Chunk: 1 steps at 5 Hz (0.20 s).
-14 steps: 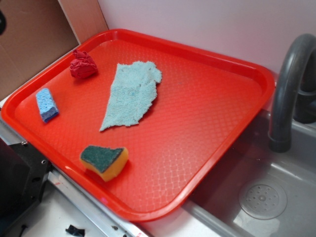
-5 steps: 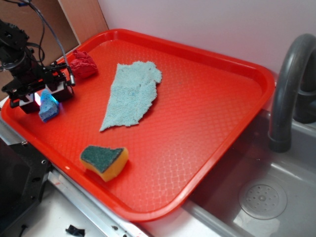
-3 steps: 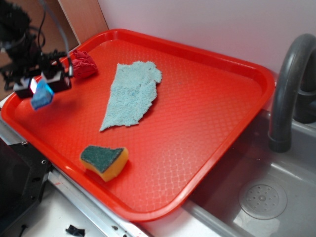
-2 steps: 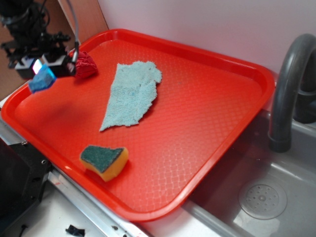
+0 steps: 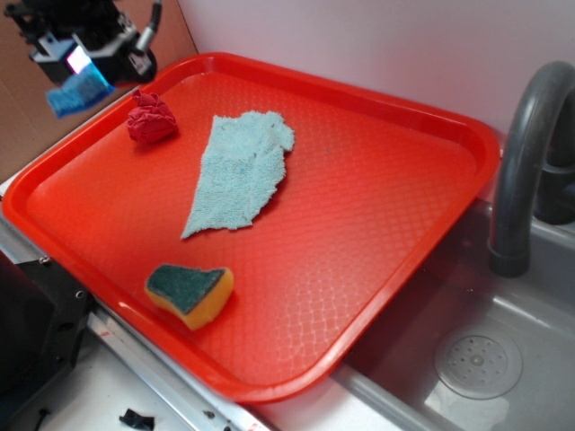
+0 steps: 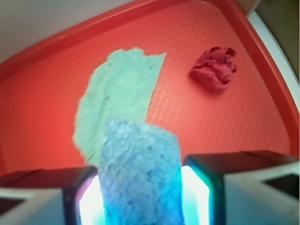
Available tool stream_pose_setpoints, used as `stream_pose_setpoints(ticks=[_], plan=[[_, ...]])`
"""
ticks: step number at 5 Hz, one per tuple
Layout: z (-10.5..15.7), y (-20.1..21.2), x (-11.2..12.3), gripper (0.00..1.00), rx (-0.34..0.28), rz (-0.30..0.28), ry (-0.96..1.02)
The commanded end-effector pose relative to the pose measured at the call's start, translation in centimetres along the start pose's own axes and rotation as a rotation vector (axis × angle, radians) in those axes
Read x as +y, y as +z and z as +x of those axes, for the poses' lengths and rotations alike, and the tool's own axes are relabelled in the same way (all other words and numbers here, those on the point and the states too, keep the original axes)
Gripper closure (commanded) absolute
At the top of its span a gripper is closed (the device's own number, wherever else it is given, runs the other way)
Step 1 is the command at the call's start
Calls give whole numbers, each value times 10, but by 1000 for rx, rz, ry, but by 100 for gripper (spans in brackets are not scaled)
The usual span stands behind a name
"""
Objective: Grab the blue sponge.
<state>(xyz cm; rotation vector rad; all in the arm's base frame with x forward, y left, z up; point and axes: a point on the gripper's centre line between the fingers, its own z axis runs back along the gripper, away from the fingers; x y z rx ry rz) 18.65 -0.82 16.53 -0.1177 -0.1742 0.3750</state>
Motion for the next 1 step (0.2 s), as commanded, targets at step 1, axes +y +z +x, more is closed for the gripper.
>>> stream_pose_setpoints(ticks=[1], plan=[[-13,18,1,100,-82,65,31]])
